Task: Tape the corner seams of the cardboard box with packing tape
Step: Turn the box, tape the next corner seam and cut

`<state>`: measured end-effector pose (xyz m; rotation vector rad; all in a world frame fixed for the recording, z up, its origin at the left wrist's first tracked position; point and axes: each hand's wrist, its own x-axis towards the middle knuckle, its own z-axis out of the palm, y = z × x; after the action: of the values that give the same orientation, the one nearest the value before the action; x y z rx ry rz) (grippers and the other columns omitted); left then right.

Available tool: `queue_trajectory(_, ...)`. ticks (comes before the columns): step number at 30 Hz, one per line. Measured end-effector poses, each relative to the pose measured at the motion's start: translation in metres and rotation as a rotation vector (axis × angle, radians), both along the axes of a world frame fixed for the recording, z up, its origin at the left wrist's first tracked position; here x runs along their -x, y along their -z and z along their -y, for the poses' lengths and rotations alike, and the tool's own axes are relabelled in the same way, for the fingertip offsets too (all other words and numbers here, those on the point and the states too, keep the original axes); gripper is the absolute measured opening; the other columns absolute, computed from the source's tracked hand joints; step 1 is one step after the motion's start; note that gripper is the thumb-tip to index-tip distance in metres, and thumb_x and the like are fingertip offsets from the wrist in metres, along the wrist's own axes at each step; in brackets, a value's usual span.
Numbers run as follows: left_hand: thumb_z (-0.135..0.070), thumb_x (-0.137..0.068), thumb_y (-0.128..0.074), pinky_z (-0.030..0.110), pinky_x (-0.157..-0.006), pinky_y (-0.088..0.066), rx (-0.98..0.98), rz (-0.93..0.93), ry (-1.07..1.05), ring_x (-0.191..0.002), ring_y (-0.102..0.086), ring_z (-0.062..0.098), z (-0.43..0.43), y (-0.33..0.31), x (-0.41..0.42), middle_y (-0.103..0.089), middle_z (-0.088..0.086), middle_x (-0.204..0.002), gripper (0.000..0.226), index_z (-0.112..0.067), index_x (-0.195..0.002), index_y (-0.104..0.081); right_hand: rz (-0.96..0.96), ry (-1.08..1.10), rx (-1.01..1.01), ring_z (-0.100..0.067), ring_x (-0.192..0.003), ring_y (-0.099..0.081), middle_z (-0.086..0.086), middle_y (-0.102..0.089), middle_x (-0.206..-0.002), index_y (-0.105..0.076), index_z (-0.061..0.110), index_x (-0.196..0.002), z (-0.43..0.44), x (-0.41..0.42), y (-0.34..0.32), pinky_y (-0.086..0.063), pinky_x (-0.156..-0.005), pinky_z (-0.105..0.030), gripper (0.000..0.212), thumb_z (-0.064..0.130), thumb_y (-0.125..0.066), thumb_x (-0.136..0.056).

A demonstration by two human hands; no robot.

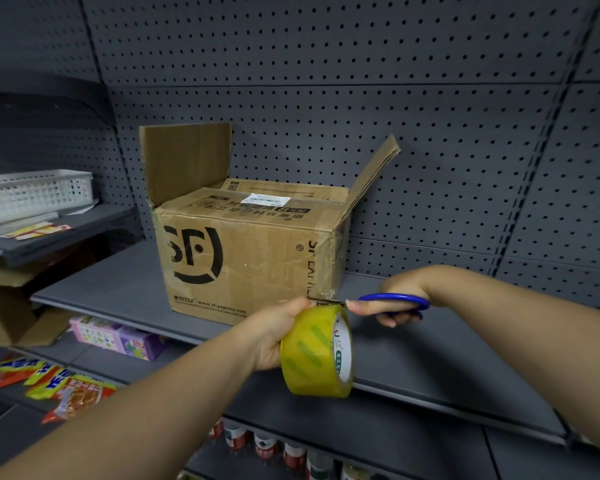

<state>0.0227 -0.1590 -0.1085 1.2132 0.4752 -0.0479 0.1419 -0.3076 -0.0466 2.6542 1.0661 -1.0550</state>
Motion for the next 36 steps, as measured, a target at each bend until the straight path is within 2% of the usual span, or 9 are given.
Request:
queue_trajectory(4,-0.017,-0.093,-0.051,0.025,-0.043,-0.052,-0.004,0.0,-0.006,-0.042,-0.059,0.016,-0.001,-0.002,0.0,-0.06,0.008,-0.055,0.012,-0.008,-0.089,-0.058,0.157,-0.071,-0.018,-0.016,-0.043,-0.041,-0.002,-0.043,-0.046,-0.046,0.016,-0.052,0.002,0.002,0.0,-0.042,-0.062,-0.026,0.071,0.08,-0.022,-0.072)
queue_trajectory(7,-0.018,-0.092,-0.051,0.025,-0.043,-0.052,-0.008,-0.003,0.004,-0.042,-0.059,0.016,-0.002,-0.003,0.0,-0.06,0.008,-0.057,0.013,-0.009,-0.088,-0.059,0.201,-0.082,-0.034,-0.016,-0.046,-0.043,-0.003,-0.045,-0.049,-0.049,0.016,-0.051,0.001,0.002,-0.001,-0.044,-0.067,-0.028,0.072,0.082,-0.025,-0.067)
queue_trajectory(14,-0.017,-0.092,-0.05,0.023,-0.044,-0.051,-0.038,0.012,0.06,-0.046,-0.058,0.015,-0.003,-0.002,0.004,-0.057,0.009,-0.068,0.013,-0.009,-0.099,-0.057,0.062,0.03,0.106,-0.013,-0.053,-0.038,-0.002,-0.04,-0.059,-0.045,0.014,-0.068,0.005,0.007,-0.008,-0.035,-0.057,-0.023,0.065,0.072,-0.019,-0.082)
queue_trajectory(17,-0.018,-0.092,-0.05,0.023,-0.048,-0.051,-0.052,0.008,0.066,-0.05,-0.058,0.015,-0.004,-0.001,0.004,-0.057,0.009,-0.07,0.015,-0.01,-0.103,-0.056,0.068,0.018,0.113,-0.013,-0.053,-0.039,-0.001,-0.04,-0.06,-0.046,0.014,-0.072,0.003,0.009,-0.01,-0.037,-0.059,-0.024,0.065,0.073,-0.019,-0.082)
queue_trajectory(20,-0.018,-0.092,-0.05,0.022,-0.046,-0.051,-0.034,0.016,0.059,-0.048,-0.058,0.015,-0.004,-0.002,0.007,-0.057,0.009,-0.071,0.016,-0.01,-0.104,-0.056,0.058,0.009,0.088,-0.014,-0.052,-0.039,-0.001,-0.039,-0.058,-0.046,0.014,-0.072,0.002,0.007,-0.013,-0.037,-0.059,-0.026,0.066,0.075,-0.022,-0.079)
queue_trajectory(26,-0.015,-0.093,-0.05,0.023,-0.041,-0.05,0.005,0.031,0.008,-0.041,-0.059,0.015,0.004,-0.004,0.006,-0.06,0.007,-0.056,0.013,-0.007,-0.093,-0.059,0.02,-0.031,0.065,-0.016,-0.048,-0.037,-0.002,-0.04,-0.056,-0.045,0.014,-0.067,-0.004,0.005,-0.019,-0.036,-0.057,-0.027,0.073,0.083,-0.028,-0.057)
queue_trajectory(30,-0.014,-0.093,-0.05,0.022,-0.039,-0.05,0.021,0.041,-0.05,-0.039,-0.058,0.014,0.006,-0.004,0.006,-0.06,0.006,-0.051,0.014,-0.008,-0.085,-0.059,0.116,-0.068,0.045,-0.016,-0.044,-0.038,-0.002,-0.041,-0.053,-0.044,0.014,-0.061,-0.006,0.004,-0.017,-0.038,-0.056,-0.025,0.068,0.077,-0.025,-0.076)
queue_trajectory(34,-0.013,-0.093,-0.05,0.022,-0.041,-0.05,0.007,0.057,-0.068,-0.041,-0.057,0.014,0.005,-0.004,0.005,-0.057,0.01,-0.063,0.013,-0.007,-0.085,-0.059,0.234,-0.107,0.009,-0.017,-0.046,-0.043,-0.004,-0.048,-0.055,-0.046,0.016,-0.053,-0.007,0.004,-0.014,-0.042,-0.058,-0.024,0.07,0.083,-0.03,-0.065)
queue_trajectory(36,-0.013,-0.092,-0.051,0.022,-0.041,-0.05,0.0,0.059,-0.072,-0.042,-0.057,0.014,0.005,-0.004,0.005,-0.057,0.01,-0.063,0.012,-0.008,-0.085,-0.059,0.252,-0.106,0.016,-0.017,-0.047,-0.044,-0.006,-0.049,-0.057,-0.044,0.016,-0.052,-0.006,0.003,-0.013,-0.042,-0.059,-0.024,0.069,0.081,-0.031,-0.07)
